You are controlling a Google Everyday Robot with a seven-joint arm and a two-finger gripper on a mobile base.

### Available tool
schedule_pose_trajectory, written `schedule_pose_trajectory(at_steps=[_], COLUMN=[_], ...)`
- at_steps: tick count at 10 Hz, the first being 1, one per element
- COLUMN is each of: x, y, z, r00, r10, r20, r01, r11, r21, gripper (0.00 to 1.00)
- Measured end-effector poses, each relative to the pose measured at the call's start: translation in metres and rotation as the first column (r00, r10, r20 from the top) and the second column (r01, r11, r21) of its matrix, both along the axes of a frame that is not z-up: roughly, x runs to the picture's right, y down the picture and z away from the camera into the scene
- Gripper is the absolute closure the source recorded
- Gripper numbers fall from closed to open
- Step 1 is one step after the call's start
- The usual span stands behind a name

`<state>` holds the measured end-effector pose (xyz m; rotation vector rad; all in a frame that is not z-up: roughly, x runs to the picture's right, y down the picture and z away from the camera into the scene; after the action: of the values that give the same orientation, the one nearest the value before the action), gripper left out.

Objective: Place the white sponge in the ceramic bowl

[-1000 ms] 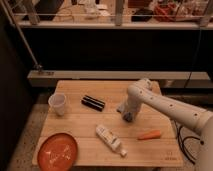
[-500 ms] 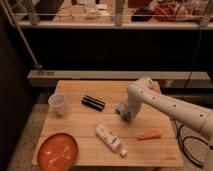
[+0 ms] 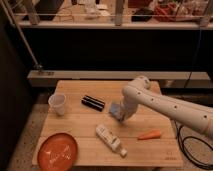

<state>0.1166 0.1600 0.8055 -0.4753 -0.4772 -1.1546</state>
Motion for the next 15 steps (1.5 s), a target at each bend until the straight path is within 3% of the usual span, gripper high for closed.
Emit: schedule_pose_trajectory(at_steps=[4, 8, 9, 15], x=[-0.033, -0.049, -0.064, -0.111], y=[0.009, 0.015, 0.018, 0.03], z=[-0.03, -0.048, -0.056, -0.085], r00=[0.997, 0.991, 0.989, 0.969], r10=[-0.061, -0.104, -0.114, -0.19], r20=[0.05, 0.086, 0.097, 0.158], r01=[0.06, 0.101, 0.11, 0.18], r11=[0.9979, 0.994, 0.9928, 0.9808], r21=[0.025, 0.043, 0.049, 0.075], gripper=[1.0, 1.0, 1.0, 1.0])
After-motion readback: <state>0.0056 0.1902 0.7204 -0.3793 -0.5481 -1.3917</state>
